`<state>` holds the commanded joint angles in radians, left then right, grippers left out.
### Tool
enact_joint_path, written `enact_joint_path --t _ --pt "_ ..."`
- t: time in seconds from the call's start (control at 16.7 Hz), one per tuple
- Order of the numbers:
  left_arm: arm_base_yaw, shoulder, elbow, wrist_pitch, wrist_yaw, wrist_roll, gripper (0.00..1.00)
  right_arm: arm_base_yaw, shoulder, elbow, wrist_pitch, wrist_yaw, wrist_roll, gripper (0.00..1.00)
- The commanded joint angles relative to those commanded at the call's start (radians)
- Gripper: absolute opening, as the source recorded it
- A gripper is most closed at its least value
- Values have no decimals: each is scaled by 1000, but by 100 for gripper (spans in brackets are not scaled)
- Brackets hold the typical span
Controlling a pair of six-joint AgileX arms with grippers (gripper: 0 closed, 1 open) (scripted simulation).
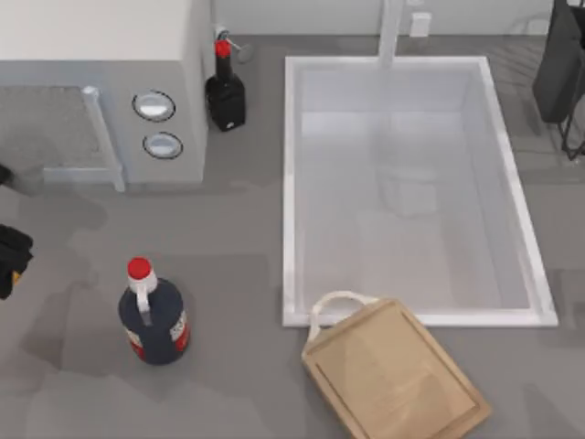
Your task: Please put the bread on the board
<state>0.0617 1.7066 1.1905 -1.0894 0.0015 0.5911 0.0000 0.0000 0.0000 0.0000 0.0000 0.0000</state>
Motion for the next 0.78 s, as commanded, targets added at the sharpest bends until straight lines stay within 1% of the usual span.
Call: enact_joint_path --t 0.12,0.48,0.6,0.78 --pt "-1 -33 39 -41 0 -3 0 0 0 0 0 0 0 100" --pt "-11 -42 53 -41 -1 -13 0 0 0 0 0 0 0 100" --pt "-61 -64 101 -35 -2 -66 0 0 0 0 0 0 0 100" --pt "-207 -72 224 -13 0 -223 0 0 0 0 0 0 0 100"
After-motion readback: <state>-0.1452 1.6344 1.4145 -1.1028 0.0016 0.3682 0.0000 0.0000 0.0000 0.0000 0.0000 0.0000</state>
